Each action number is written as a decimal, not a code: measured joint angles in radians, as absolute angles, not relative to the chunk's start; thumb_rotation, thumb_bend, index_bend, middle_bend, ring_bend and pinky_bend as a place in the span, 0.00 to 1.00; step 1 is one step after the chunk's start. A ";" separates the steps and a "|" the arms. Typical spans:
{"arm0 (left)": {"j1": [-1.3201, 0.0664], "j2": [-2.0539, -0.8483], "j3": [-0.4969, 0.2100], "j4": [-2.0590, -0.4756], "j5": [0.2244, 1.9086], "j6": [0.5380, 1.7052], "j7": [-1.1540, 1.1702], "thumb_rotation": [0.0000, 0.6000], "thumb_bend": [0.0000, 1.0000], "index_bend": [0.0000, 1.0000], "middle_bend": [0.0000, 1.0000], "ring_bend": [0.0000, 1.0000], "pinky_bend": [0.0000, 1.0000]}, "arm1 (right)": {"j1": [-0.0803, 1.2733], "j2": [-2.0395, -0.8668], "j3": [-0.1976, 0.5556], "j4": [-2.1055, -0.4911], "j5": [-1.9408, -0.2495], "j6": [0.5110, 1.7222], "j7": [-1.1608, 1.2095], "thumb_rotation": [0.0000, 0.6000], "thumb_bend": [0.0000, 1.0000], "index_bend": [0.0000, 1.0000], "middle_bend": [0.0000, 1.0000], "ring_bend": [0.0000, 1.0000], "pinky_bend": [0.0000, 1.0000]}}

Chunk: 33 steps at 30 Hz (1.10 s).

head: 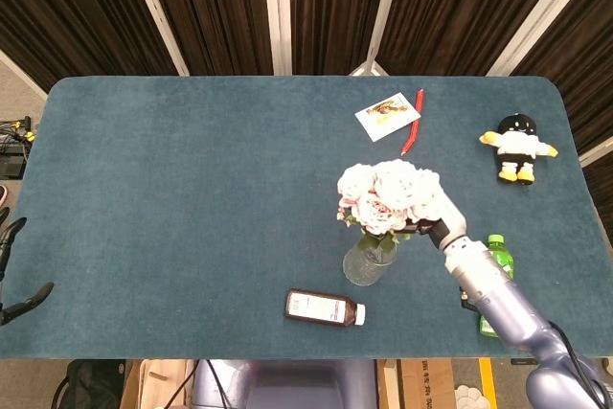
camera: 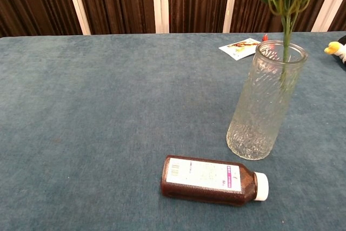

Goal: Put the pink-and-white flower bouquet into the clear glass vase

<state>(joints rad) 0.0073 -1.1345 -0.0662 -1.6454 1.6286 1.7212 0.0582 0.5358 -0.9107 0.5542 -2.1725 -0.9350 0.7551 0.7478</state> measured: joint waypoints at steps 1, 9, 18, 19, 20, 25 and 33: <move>0.007 -1.134 -0.066 -1.645 1.629 1.721 0.058 1.00 0.17 0.12 0.00 0.00 0.12 | 0.532 -0.921 0.546 -2.161 -0.952 0.747 0.759 1.00 0.47 0.71 0.47 0.45 0.15; 0.008 -1.134 -0.065 -1.649 1.627 1.719 0.061 1.00 0.17 0.13 0.00 0.00 0.12 | 0.515 -0.944 0.520 -2.121 -1.043 0.702 0.817 1.00 0.47 0.64 0.37 0.35 0.10; 0.018 -1.126 -0.057 -1.671 1.632 1.727 0.077 1.00 0.17 0.13 0.00 0.00 0.12 | 0.500 -0.929 0.504 -2.081 -1.170 0.607 0.926 1.00 0.41 0.37 0.21 0.19 0.02; 0.018 -1.125 -0.057 -1.671 1.632 1.725 0.076 1.00 0.17 0.13 0.00 0.00 0.12 | 0.497 -0.925 0.502 -2.077 -1.198 0.596 0.941 1.00 0.35 0.33 0.18 0.16 0.01; 0.018 -1.125 -0.056 -1.671 1.632 1.724 0.076 1.00 0.17 0.13 0.00 0.00 0.12 | 0.495 -0.922 0.500 -2.075 -1.220 0.588 0.953 1.00 0.31 0.30 0.17 0.15 0.00; 0.017 -1.125 -0.056 -1.671 1.631 1.721 0.077 1.00 0.17 0.13 0.00 0.00 0.12 | 0.477 -0.895 0.487 -2.062 -1.367 0.570 1.057 1.00 0.19 0.16 0.10 0.10 0.00; 0.017 -1.125 -0.057 -1.674 1.628 1.718 0.079 1.00 0.17 0.13 0.00 0.00 0.12 | 0.467 -0.825 0.430 -2.022 -1.581 0.596 1.246 1.00 0.13 0.03 0.03 0.05 0.00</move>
